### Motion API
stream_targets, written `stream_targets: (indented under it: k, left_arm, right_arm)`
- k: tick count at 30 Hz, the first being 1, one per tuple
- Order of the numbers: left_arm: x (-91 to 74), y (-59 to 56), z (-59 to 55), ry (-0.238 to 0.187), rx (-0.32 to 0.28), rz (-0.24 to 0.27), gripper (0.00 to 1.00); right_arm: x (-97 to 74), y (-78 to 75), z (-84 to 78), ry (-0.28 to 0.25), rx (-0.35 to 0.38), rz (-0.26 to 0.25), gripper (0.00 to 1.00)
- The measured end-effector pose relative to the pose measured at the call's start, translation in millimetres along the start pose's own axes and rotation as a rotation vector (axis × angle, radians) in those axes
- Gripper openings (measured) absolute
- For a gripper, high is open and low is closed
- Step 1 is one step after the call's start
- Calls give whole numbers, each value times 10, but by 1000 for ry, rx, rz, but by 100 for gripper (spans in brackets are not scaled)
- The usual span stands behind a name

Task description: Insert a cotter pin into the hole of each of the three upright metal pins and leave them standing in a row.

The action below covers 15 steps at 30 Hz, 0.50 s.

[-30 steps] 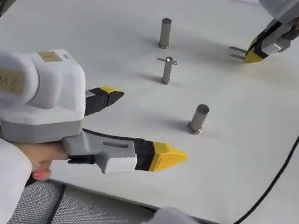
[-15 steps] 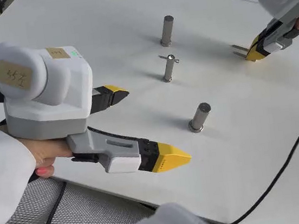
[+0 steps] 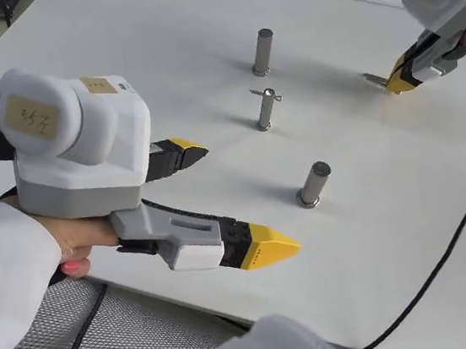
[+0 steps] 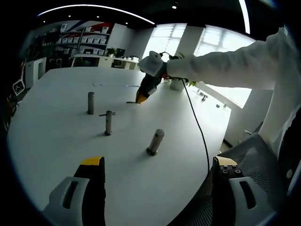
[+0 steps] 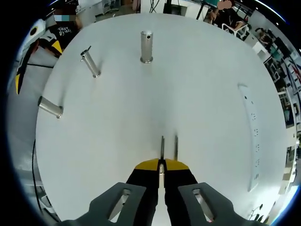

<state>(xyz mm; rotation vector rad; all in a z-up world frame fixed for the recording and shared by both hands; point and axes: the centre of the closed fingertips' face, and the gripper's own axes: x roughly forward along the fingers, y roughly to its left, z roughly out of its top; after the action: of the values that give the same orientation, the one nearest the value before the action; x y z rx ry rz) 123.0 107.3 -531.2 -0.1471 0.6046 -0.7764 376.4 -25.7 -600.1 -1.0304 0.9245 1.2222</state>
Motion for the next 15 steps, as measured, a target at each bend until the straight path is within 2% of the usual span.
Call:
stream_targets:
  k: [2,8,12,15]
  left_arm:
    - [9,-11,9,-1,4,-3,95]
    - [18,-55,43,-5,18,-15,95]
    - [16,-61,70,-16,12,-19,94]
    - [15,-60,90,-24,18,-18,93]
  right_arm:
    - [-7,-18,17,-11,-9,-3,0]
    - [-203,106,102,-27,-57,-5,0]
    - [-283,125,118,-35,-83,-10,0]
    - [-378,222,141,-51,-97,-20,0]
